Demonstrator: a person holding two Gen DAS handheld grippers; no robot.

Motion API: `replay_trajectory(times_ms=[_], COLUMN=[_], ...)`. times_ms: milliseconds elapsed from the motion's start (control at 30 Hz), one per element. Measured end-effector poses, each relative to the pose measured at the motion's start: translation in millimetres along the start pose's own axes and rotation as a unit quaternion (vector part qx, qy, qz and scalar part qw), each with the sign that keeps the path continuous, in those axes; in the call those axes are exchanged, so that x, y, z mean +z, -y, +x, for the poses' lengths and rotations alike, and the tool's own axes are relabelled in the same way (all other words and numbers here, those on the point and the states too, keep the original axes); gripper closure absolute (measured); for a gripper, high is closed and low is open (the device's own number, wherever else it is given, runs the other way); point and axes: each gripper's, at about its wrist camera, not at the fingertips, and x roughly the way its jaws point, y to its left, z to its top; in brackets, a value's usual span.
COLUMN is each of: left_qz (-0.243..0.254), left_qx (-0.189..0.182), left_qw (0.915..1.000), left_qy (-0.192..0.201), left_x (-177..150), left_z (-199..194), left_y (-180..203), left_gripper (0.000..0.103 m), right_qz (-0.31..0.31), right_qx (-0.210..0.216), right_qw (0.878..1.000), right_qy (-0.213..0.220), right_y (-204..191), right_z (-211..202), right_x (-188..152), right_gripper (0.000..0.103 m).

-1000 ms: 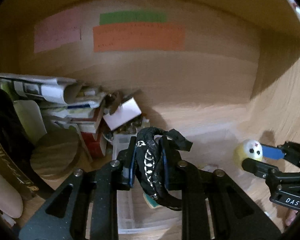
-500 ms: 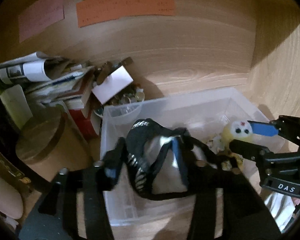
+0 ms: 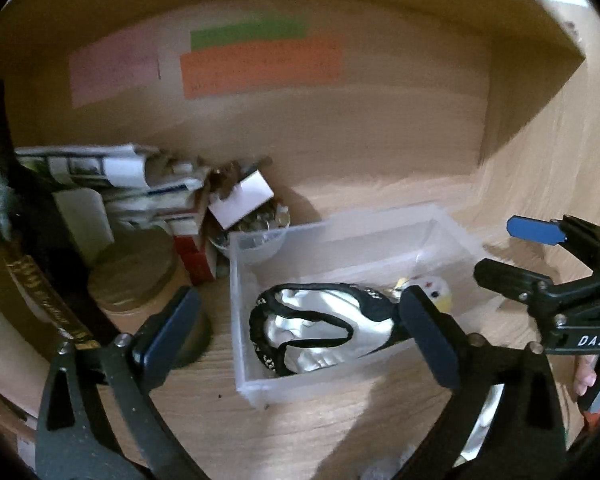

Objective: Organize soft objects
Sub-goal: 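Grasp the white cloth with the right tool while the left tool grasps the grey wool bag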

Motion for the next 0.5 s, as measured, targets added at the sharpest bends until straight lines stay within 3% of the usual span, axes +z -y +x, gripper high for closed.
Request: replay_trajectory(times_ms=[100, 233, 500], left_qz=[-0.001, -0.001, 0.016], left_qx=[-0.01, -0.021, -0.027], left_qw=[0.9999, 0.9998, 0.9976], left_qy=[0.006, -0.001, -0.061], left_x=[-2.0, -14.7, -58.8], left_z=[-14.3, -23.5, -19.4], left_y=[-1.0, -0.4, 8.7], left_gripper=[0.0, 0.0, 0.0], right_qz=[-0.001, -0.004, 0.008], right_qx=[0.001, 0.002, 0.012], right_qw=[1.0, 0.999, 1.0], right_qy=[0.022, 0.044, 0.024], right_y=[-2.5, -7.6, -7.3], right_z=[-23.6, -47.3, -58.7], right_x=[-0.1, -8.5, -40.0], right_gripper=[0.016, 0.003, 0.002])
